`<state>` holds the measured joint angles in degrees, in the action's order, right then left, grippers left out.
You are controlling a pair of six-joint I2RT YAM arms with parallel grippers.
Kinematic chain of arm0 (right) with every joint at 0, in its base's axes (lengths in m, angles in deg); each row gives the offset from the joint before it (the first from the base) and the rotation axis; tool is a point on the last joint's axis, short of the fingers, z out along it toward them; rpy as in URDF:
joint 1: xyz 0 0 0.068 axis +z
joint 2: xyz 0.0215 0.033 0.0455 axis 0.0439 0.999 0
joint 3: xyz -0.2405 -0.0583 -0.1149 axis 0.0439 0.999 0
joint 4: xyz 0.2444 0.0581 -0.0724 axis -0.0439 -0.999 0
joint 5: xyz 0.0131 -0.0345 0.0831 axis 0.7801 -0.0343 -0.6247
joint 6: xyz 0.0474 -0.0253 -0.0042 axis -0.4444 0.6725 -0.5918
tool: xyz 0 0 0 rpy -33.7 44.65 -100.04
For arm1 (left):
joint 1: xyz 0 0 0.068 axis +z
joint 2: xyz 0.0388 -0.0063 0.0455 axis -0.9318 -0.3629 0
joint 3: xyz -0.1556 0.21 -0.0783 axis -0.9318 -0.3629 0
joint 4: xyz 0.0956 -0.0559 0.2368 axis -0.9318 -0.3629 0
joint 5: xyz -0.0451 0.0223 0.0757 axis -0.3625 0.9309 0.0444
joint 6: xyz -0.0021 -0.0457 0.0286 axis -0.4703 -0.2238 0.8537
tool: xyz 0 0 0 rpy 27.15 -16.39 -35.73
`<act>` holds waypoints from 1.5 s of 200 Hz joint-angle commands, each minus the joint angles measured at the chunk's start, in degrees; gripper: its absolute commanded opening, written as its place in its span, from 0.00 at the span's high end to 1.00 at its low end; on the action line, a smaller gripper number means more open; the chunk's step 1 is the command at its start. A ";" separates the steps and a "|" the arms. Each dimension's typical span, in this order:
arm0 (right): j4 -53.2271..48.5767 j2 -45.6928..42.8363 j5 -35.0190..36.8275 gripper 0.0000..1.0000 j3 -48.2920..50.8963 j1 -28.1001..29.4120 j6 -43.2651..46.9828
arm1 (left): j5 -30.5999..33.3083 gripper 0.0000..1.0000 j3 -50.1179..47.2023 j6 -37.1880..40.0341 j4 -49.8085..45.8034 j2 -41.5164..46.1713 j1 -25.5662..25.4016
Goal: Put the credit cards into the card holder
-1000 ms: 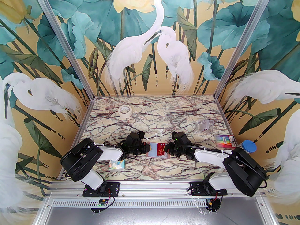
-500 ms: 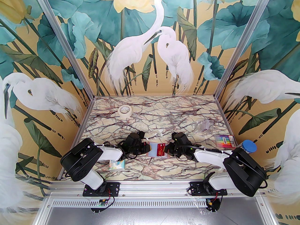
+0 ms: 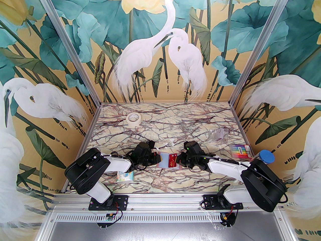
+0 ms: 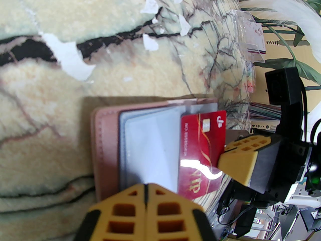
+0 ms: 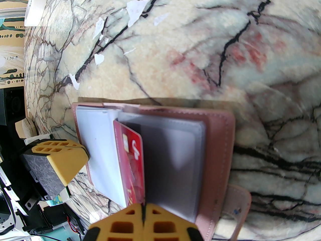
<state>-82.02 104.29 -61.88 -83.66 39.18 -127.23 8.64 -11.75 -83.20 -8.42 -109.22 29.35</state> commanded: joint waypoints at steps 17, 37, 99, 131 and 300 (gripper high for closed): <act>-2.12 2.62 1.66 1.00 -1.57 0.78 -0.10 | 1.91 0.98 -1.15 -0.18 -3.91 -0.85 -0.52; -1.81 3.46 1.66 1.00 -1.85 0.99 -0.15 | 1.91 0.98 -1.12 -0.10 -3.83 -0.96 -0.60; -1.11 4.54 1.66 1.00 -2.11 1.62 -0.60 | 1.84 0.98 -1.08 -0.10 -3.70 -1.05 -0.53; -0.69 4.75 1.90 1.00 -2.28 1.91 -0.98 | 1.84 0.98 -1.11 -0.10 -3.65 -1.07 -0.53; -2.60 5.81 2.62 1.00 -2.66 2.89 -2.71 | 1.88 0.98 -1.32 -0.10 -3.59 -1.08 -0.57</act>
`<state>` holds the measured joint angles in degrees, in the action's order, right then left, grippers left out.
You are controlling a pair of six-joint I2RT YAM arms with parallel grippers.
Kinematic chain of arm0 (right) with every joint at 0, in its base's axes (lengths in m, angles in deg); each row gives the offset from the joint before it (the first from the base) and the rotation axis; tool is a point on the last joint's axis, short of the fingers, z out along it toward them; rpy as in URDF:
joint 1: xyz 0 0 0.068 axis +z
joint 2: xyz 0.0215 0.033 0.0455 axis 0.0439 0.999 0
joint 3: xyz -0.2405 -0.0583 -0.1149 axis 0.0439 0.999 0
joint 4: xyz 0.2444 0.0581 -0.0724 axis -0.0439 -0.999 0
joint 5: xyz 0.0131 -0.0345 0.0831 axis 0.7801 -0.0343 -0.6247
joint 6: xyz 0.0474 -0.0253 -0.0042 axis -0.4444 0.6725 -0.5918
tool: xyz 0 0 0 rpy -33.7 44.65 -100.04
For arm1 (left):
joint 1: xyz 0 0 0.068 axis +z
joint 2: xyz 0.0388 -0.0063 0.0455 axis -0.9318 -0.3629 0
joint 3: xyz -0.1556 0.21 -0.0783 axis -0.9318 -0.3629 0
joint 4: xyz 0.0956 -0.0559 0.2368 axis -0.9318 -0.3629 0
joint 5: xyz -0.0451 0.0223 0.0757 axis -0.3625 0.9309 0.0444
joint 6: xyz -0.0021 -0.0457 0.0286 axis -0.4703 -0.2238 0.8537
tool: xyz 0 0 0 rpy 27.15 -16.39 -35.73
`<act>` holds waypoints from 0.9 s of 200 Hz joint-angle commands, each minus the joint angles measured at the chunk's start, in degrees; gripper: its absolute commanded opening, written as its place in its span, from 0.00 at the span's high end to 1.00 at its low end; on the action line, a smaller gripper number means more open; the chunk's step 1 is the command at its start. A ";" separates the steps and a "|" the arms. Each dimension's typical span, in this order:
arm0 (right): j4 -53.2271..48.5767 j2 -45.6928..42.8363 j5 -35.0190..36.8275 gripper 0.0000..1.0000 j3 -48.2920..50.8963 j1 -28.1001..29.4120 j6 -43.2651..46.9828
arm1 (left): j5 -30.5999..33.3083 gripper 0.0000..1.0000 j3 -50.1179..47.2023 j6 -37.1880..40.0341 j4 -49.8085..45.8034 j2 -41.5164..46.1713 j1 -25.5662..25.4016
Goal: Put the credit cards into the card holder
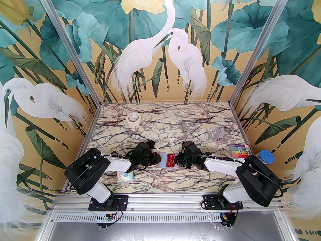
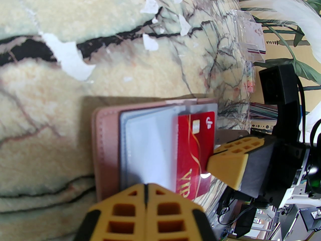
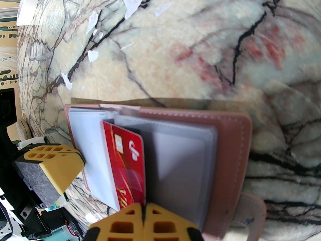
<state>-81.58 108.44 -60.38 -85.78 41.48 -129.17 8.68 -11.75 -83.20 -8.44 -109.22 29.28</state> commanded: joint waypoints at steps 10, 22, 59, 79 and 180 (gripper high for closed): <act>-2.91 1.87 1.05 1.00 -0.58 0.68 -0.77 | 1.87 0.98 -1.30 -0.10 -3.47 -1.10 -0.55; -2.89 2.14 0.95 1.00 -0.74 0.78 -0.75 | 1.78 0.98 -1.27 -0.10 -3.45 -1.15 -0.55; -3.42 2.45 0.99 1.00 -1.13 0.79 -0.68 | 1.78 0.98 -1.27 -0.10 -3.41 -1.14 -0.57; -4.36 2.06 1.34 0.98 -1.27 0.78 -0.59 | 1.78 0.98 -1.32 -0.07 -3.48 -1.13 -0.55; -12.90 -0.38 3.34 0.68 -5.53 0.81 3.48 | 1.78 0.98 -1.35 -0.01 -3.26 -1.24 -0.55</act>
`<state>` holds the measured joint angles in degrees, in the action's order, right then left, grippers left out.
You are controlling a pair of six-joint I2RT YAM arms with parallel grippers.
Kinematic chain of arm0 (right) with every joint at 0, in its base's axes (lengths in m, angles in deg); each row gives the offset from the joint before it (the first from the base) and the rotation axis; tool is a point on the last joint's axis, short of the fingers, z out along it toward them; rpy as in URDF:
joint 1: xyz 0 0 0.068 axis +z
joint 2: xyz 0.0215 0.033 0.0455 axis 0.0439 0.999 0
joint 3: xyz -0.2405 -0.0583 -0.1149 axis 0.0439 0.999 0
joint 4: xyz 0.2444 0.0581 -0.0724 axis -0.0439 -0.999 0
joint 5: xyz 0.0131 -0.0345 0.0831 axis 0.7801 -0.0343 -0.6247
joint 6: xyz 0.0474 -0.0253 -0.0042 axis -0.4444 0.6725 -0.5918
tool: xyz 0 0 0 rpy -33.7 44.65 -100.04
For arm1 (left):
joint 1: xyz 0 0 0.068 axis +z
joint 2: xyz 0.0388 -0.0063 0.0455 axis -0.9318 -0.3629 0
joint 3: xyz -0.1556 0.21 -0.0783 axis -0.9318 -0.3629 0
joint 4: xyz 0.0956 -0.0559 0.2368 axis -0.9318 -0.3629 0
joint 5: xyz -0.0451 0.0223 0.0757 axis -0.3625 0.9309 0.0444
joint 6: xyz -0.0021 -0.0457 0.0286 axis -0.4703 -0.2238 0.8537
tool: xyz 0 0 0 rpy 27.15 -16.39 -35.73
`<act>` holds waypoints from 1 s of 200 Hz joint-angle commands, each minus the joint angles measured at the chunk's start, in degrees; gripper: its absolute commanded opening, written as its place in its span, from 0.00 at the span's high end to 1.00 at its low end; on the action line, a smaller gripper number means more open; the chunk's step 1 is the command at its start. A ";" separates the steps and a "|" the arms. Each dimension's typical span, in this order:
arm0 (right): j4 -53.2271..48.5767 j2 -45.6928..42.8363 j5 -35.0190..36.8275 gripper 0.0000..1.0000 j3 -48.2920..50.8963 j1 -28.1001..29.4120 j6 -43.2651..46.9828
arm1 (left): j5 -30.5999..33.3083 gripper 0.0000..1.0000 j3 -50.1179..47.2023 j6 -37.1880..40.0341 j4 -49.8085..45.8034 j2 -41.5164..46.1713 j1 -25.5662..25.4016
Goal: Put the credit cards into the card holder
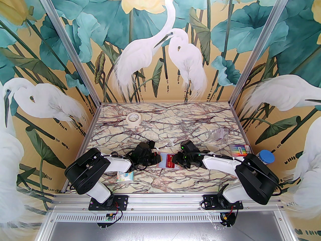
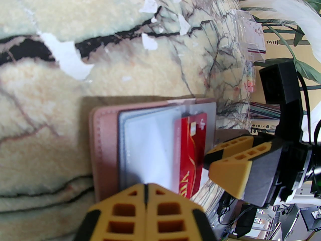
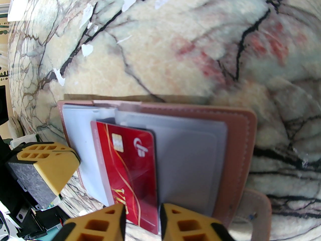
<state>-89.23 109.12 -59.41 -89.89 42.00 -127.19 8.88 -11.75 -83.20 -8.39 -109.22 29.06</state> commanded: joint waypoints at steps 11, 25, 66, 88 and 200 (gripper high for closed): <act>-6.50 -1.37 3.04 0.69 -2.17 0.37 1.97 | 1.58 0.98 -1.41 -0.01 -3.30 -1.25 -0.35; -7.79 -1.46 3.40 0.74 -3.05 0.30 2.33 | 1.58 0.98 -1.47 -0.01 -3.32 -1.20 -0.38; -11.00 -0.13 4.03 0.79 -6.64 0.34 2.86 | 1.58 0.99 -1.47 -0.01 -3.21 -1.26 -0.41; -12.72 1.55 4.76 0.85 -8.34 0.47 2.95 | 1.58 0.99 -1.59 0.03 -3.04 -1.22 -0.33; -15.83 5.72 6.75 0.89 -11.48 1.47 3.28 | 1.50 0.98 -1.59 0.21 -2.93 -1.29 -0.37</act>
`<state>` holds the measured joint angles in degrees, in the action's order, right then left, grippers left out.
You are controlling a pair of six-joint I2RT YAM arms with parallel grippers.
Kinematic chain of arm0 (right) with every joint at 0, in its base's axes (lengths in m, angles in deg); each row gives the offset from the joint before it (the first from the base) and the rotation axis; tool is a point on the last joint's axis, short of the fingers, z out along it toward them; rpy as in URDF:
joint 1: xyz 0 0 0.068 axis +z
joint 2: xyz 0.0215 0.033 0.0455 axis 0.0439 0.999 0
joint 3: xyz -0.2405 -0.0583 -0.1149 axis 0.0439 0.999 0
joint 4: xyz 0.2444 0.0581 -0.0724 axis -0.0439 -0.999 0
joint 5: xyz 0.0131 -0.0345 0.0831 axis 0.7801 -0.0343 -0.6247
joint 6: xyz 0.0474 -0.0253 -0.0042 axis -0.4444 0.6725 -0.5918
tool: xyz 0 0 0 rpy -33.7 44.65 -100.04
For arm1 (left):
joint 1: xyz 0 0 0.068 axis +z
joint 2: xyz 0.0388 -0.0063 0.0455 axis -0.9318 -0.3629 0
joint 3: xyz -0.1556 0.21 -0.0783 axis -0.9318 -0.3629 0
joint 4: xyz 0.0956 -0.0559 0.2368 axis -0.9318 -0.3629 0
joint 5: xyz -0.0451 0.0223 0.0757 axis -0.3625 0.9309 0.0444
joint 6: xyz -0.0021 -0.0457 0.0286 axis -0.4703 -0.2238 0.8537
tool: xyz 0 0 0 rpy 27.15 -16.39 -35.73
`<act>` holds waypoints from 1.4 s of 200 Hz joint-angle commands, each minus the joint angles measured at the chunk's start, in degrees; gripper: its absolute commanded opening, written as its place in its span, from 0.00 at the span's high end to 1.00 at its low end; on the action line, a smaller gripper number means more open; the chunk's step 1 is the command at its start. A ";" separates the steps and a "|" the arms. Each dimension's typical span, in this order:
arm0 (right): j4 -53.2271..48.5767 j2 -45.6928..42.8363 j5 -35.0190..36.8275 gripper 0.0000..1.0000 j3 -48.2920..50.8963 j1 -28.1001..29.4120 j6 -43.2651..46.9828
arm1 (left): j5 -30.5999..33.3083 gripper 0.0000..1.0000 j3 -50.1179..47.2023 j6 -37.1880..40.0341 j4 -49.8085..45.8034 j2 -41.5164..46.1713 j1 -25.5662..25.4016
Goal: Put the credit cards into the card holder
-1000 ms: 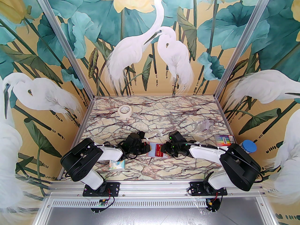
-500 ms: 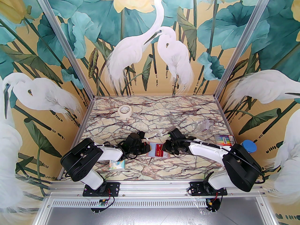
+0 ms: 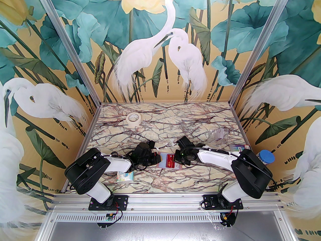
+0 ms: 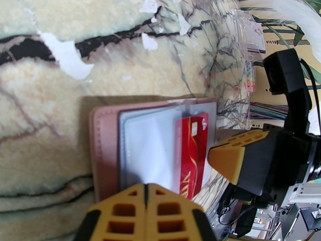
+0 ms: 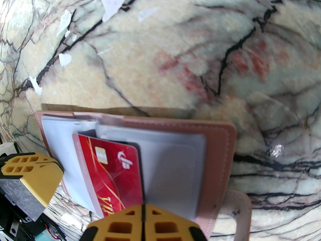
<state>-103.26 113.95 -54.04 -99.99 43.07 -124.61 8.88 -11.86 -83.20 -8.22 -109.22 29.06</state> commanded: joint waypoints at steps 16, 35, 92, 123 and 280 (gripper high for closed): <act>-1.79 1.13 1.37 0.89 -1.46 0.47 0.72 | 1.49 0.99 -1.42 0.17 -3.15 -1.38 -0.39; -1.71 1.59 1.13 0.88 -1.62 0.56 0.70 | 1.49 0.99 -1.41 0.19 -3.10 -1.38 -0.34; -1.18 2.99 0.59 0.87 -2.36 1.36 0.63 | 1.41 0.99 -1.36 0.17 -3.09 -1.67 -0.33; -1.25 3.09 0.58 0.87 -2.90 1.71 0.64 | 1.39 0.99 -1.36 0.17 -3.02 -1.71 -0.36; -0.04 4.72 0.29 0.90 -4.09 2.94 0.38 | 1.32 0.99 -1.40 0.17 -2.87 -1.93 -0.36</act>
<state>-103.88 117.53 -53.95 -102.65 45.08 -124.37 8.88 -11.86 -83.20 -8.15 -109.27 29.06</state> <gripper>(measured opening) 0.096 0.033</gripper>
